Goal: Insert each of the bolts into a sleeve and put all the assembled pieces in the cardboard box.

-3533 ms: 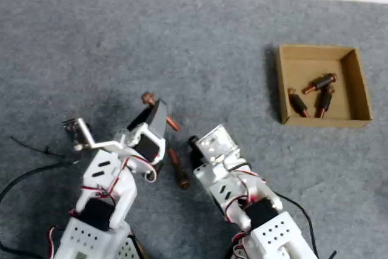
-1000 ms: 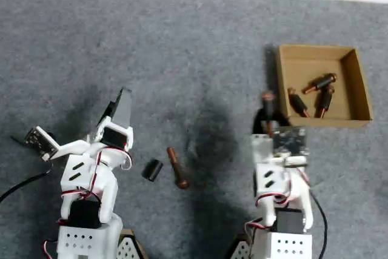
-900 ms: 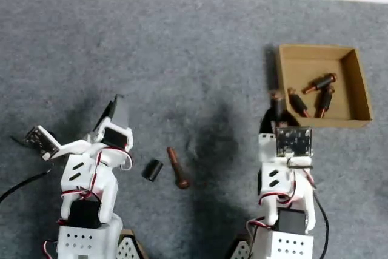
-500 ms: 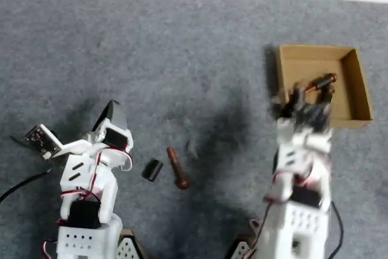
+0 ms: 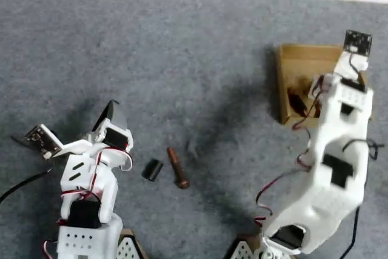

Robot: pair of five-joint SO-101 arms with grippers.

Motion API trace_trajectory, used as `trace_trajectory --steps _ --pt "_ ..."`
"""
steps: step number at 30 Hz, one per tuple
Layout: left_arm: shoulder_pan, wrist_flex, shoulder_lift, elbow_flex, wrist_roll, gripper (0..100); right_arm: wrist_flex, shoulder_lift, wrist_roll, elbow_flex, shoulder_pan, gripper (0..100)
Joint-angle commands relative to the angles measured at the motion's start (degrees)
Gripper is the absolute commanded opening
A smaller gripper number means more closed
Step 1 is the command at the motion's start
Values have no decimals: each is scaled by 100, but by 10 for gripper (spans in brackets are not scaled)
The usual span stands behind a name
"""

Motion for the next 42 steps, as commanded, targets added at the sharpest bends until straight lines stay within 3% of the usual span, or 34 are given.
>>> trace_trajectory --steps 1,7,20,34,38,42 --pt "-40 -141 -66 110 -53 27 1024 620 -53 -1938 40 16" --pt "-40 -141 -66 110 -62 27 1824 1297 -44 -2941 -66 170" --pt "-48 -141 -66 110 -62 27 3820 -251 -62 -3081 -866 172" --pt "-66 -141 -66 110 -62 27 5569 -2536 -554 -3011 -3152 156" --pt "-321 -149 -75 92 -62 27 5543 -3424 -554 -1921 -4119 156" --pt "-857 -149 -75 40 -35 27 4980 -4303 -519 110 -5200 156"
